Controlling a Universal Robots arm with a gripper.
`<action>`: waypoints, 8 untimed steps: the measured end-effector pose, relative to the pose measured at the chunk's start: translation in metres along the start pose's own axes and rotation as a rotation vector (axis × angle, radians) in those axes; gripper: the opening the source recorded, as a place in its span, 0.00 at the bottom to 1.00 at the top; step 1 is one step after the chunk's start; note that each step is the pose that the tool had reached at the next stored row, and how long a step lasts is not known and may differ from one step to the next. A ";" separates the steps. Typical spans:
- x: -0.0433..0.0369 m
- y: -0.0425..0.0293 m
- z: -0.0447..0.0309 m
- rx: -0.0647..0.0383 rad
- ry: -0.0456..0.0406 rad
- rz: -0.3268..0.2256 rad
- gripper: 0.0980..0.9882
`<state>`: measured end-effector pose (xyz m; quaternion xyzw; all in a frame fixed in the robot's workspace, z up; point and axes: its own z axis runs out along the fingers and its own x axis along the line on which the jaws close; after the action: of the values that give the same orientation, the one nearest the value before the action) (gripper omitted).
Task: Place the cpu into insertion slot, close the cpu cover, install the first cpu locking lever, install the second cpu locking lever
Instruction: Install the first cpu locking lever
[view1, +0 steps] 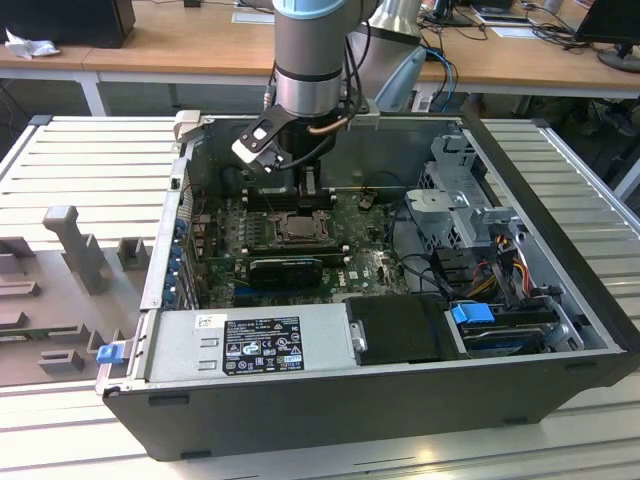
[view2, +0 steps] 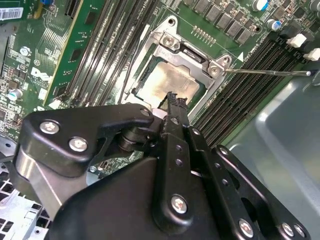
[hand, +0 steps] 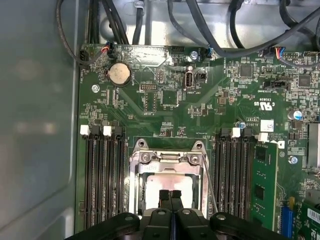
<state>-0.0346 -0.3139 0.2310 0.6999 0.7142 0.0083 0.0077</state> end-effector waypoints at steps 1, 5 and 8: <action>0.0000 0.0000 0.0000 0.000 0.0000 0.000 0.01; 0.0000 0.0000 -0.0042 0.000 0.0000 0.000 0.01; 0.0000 0.0000 -0.0073 0.000 0.0000 0.000 0.01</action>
<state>-0.0347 -0.3140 0.2383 0.6998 0.7142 0.0083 0.0077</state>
